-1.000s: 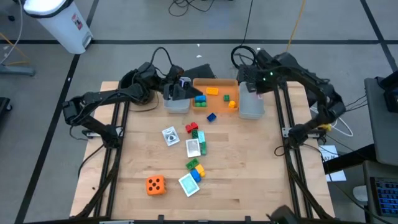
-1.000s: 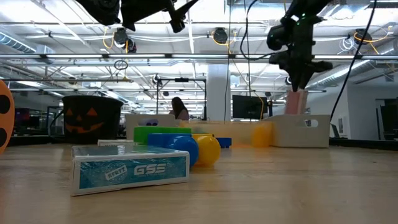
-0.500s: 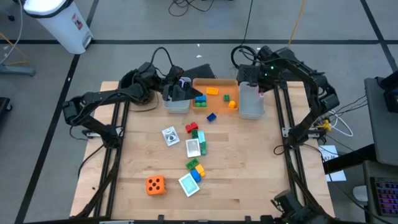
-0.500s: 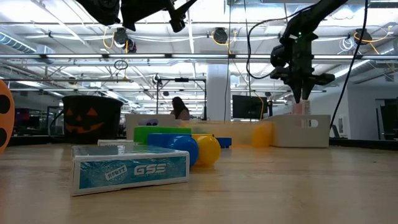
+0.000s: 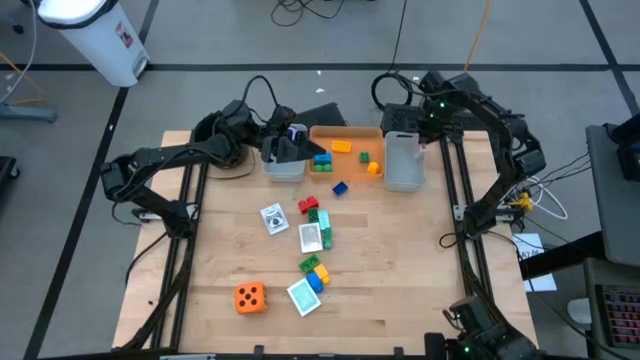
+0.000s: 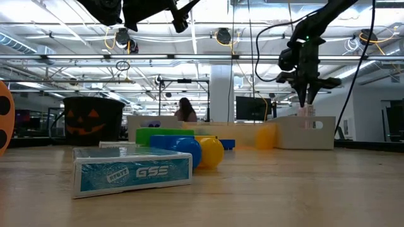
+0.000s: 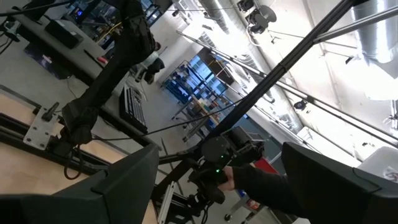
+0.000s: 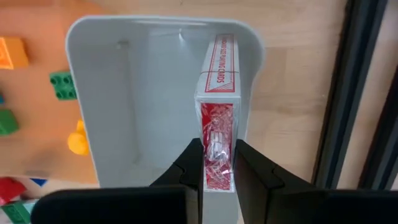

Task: Pick & Place Toys
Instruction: Put the red deck of cards into the right gray bin, then put the red game piece into the orange bin

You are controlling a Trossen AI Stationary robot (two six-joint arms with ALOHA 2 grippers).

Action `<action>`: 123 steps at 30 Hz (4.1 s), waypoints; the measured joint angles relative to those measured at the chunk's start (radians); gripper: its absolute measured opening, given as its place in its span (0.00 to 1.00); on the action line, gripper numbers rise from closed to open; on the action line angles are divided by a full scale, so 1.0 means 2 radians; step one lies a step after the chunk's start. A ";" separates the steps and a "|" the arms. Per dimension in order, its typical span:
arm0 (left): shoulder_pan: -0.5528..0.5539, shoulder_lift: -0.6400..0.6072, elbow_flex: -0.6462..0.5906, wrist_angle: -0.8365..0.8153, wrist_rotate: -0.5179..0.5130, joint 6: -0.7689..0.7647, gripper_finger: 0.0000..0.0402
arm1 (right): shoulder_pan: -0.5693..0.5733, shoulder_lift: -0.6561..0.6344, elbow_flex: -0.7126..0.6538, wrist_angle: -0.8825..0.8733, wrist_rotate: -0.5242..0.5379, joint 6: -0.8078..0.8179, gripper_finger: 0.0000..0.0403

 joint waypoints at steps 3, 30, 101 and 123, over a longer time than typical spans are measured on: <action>0.000 0.000 0.000 0.000 0.000 0.000 0.86 | -0.001 0.011 0.000 -0.003 0.000 0.000 0.11; 0.000 0.000 0.000 0.000 0.002 0.004 0.86 | 0.001 0.048 -0.001 0.013 0.015 0.000 0.11; 0.043 0.000 0.000 -0.198 0.114 0.118 0.86 | 0.274 -0.098 0.029 0.494 -0.023 0.011 0.25; -0.092 -0.053 0.000 -0.724 -0.240 0.383 0.86 | 0.461 -0.096 -0.243 0.817 0.059 0.134 0.25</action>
